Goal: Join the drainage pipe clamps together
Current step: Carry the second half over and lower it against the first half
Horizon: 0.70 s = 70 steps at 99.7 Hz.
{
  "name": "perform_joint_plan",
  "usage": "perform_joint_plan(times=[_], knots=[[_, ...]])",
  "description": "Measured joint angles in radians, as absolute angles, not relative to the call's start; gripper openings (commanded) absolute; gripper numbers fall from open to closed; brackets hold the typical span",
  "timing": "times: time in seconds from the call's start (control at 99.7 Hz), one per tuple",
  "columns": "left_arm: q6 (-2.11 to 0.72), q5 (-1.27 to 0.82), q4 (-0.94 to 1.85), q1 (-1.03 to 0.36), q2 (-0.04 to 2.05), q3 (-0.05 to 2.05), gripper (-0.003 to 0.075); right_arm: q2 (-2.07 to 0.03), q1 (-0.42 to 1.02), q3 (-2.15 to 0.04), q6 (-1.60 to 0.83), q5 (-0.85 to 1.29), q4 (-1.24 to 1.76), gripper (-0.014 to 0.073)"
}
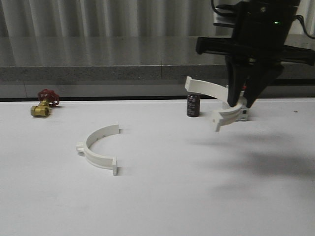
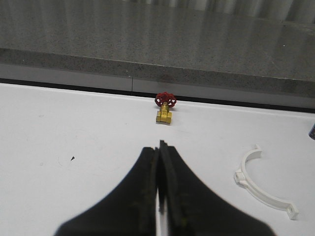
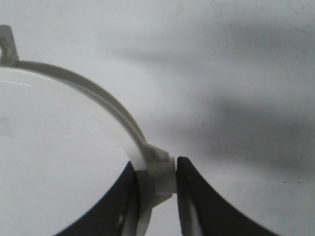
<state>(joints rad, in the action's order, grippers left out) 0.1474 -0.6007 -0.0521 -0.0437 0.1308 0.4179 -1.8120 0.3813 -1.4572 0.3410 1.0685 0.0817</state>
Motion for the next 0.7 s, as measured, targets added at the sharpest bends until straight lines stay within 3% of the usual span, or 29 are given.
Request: perform_joint_plan(times=[0.702], knots=[[0.147,-0.601,-0.052,-0.044,0.131,0.418,-0.0021,-2.186,0.591,-1.828,0.565,1.085,0.006,0.0078]])
